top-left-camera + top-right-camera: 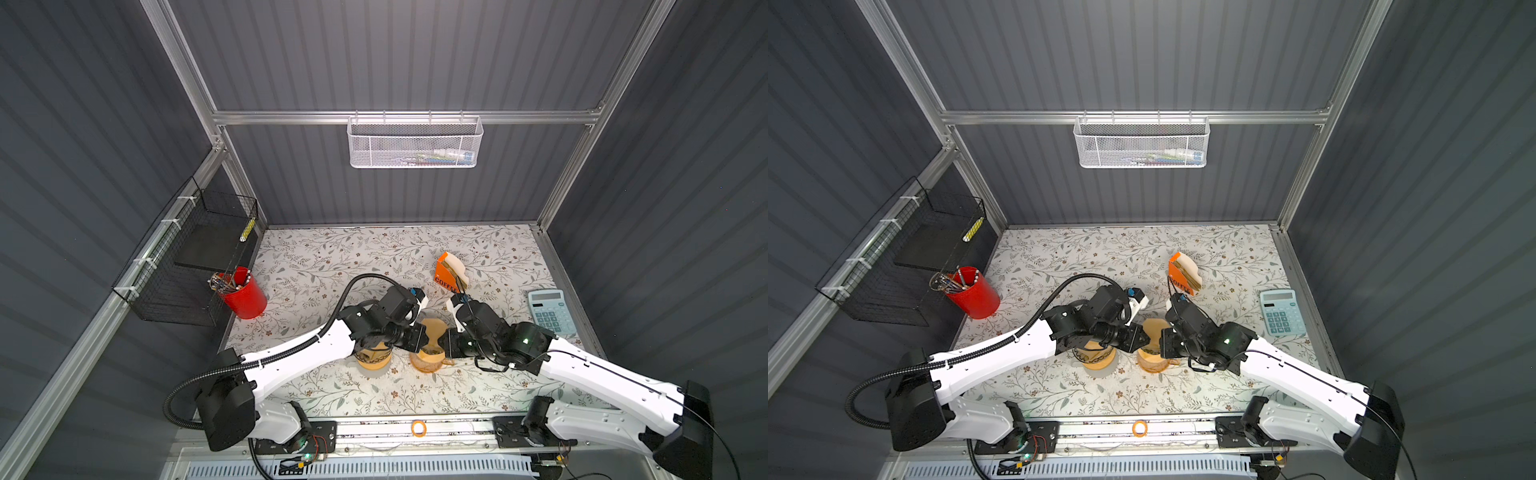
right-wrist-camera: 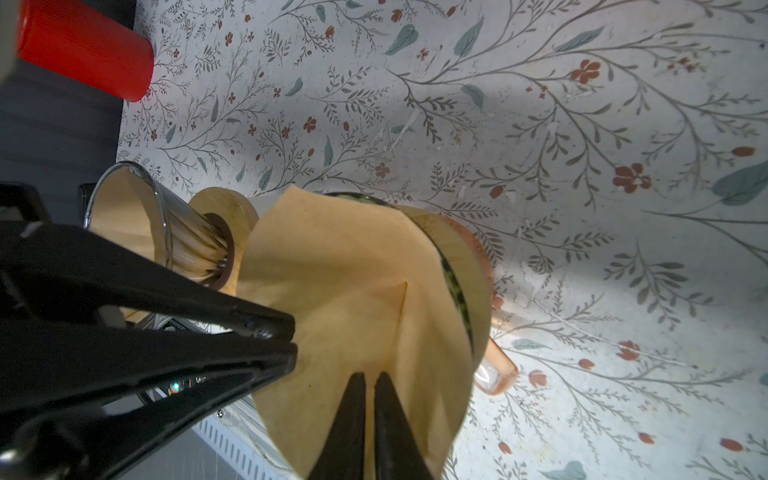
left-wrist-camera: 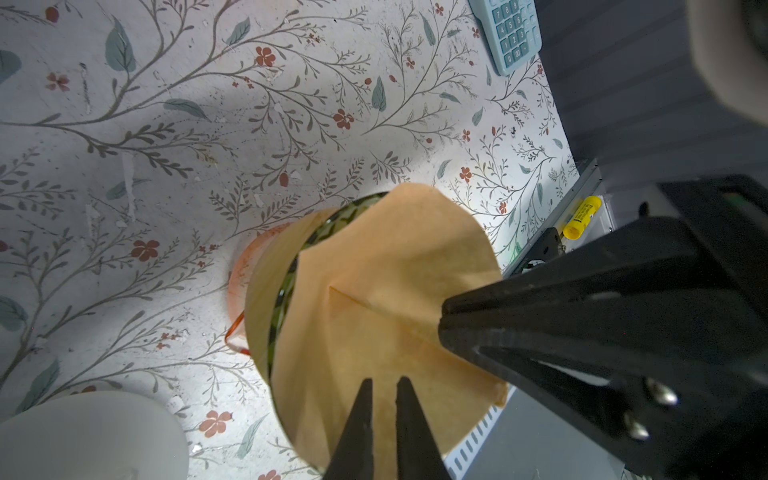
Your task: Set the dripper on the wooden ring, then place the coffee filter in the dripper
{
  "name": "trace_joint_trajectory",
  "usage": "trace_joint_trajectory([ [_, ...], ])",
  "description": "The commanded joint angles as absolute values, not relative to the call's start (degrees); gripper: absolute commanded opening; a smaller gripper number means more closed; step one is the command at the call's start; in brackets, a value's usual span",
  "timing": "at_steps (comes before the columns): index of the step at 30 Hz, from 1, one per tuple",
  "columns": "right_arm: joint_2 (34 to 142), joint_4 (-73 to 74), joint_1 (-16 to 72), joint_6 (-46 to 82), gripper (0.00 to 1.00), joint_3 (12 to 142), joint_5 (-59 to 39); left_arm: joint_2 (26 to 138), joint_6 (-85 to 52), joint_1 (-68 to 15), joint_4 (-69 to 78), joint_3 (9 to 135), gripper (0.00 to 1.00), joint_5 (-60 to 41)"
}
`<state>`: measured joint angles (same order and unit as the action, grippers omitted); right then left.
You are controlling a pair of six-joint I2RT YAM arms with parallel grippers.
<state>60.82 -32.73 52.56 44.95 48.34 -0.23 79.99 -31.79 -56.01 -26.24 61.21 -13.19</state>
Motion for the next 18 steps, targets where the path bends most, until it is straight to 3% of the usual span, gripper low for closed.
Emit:
trace_joint_trajectory([
  [1,60.68,-33.49,52.65,44.35,0.12,49.85,0.64,78.42,-32.06,-56.21,-27.35,61.37,0.14,-12.22],
  [18,57.39,-36.83,52.48,43.07,0.19,55.33,3.39,77.7,-31.11,-56.16,-28.12,64.25,0.14,-11.08],
])
